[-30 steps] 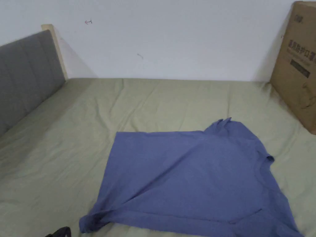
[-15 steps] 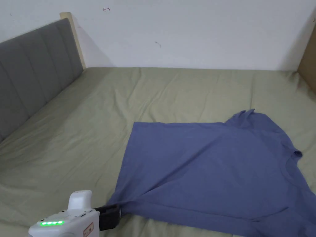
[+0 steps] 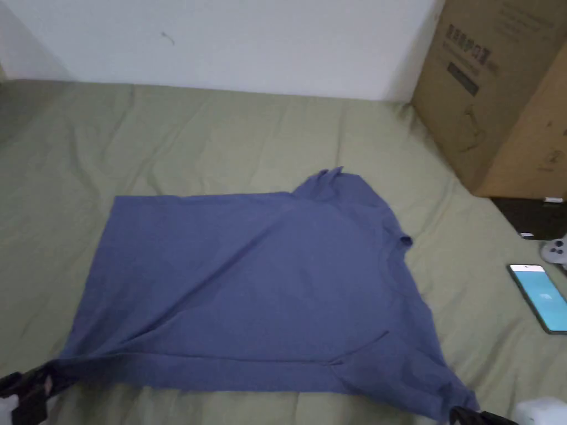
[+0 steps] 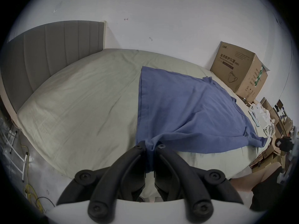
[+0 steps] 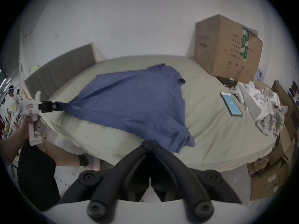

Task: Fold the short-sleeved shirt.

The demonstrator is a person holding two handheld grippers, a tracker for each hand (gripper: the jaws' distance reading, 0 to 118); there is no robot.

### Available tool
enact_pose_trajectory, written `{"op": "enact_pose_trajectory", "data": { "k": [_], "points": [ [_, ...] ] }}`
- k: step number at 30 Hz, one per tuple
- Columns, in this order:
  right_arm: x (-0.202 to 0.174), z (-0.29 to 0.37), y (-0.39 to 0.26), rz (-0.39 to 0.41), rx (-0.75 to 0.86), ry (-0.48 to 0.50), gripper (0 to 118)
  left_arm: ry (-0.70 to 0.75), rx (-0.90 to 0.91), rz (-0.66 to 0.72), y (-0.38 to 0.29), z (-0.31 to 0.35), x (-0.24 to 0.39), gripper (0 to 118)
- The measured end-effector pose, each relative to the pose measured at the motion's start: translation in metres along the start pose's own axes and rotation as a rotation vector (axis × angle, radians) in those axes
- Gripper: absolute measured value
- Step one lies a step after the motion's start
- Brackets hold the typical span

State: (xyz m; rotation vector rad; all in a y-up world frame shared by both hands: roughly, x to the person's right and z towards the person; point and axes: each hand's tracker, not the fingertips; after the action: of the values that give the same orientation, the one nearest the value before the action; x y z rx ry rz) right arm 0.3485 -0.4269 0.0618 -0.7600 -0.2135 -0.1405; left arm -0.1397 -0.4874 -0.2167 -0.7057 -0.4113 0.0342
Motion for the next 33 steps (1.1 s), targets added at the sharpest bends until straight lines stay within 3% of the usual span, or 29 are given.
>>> {"op": "enact_pose_trajectory", "data": {
  "k": [1,2,3,4,5,10,12,13,14,16,19,25,29,33],
  "points": [
    [0.009,-0.009,0.004,0.014,-0.026,-0.014,9,-0.003,0.005,-0.006,0.0,0.0,0.001,7],
    [0.015,-0.017,0.005,0.015,0.005,-0.039,28,-0.006,0.009,-0.012,0.0,0.0,0.001,6],
    [0.021,-0.027,0.007,0.012,0.015,-0.065,63,-0.007,0.012,-0.018,0.0,0.0,0.002,5],
    [0.028,-0.037,0.009,0.007,0.0,-0.068,83,-0.009,0.009,-0.022,0.001,-0.001,0.002,5],
    [0.036,-0.047,0.011,-0.011,-0.034,-0.076,87,-0.011,0.008,-0.027,0.001,-0.001,0.003,4],
    [0.055,-0.088,0.015,-0.156,-0.16,-0.069,85,-0.005,-0.004,-0.019,0.003,0.002,0.014,4],
    [0.059,-0.093,0.013,-0.193,-0.183,-0.044,75,-0.002,-0.009,-0.019,0.006,0.004,0.019,4],
    [0.061,-0.094,0.009,-0.177,-0.16,-0.045,45,0.002,-0.011,-0.024,0.006,0.005,0.021,4],
    [0.059,-0.091,0.007,-0.174,-0.132,-0.053,5,0.003,-0.013,-0.029,0.006,0.007,0.022,4],
    [0.054,-0.079,0.009,-0.175,-0.109,-0.012,4,0.001,-0.017,-0.032,0.004,0.0,0.003,4],
    [0.04,-0.056,0.015,-0.099,-0.044,-0.044,4,0.001,-0.019,-0.03,0.009,0.005,0.002,4],
    [0.036,-0.044,0.07,-0.009,0.0,-0.014,4,-0.002,-0.002,-0.089,0.05,0.012,0.013,4],
    [0.046,-0.085,0.131,0.048,-0.102,0.076,4,-0.013,-0.117,-0.133,0.092,-0.029,0.005,4],
    [0.069,-0.154,0.183,0.007,-0.206,0.026,4,0.01,-0.188,-0.112,0.121,-0.1,-0.018,4]
  ]
}}
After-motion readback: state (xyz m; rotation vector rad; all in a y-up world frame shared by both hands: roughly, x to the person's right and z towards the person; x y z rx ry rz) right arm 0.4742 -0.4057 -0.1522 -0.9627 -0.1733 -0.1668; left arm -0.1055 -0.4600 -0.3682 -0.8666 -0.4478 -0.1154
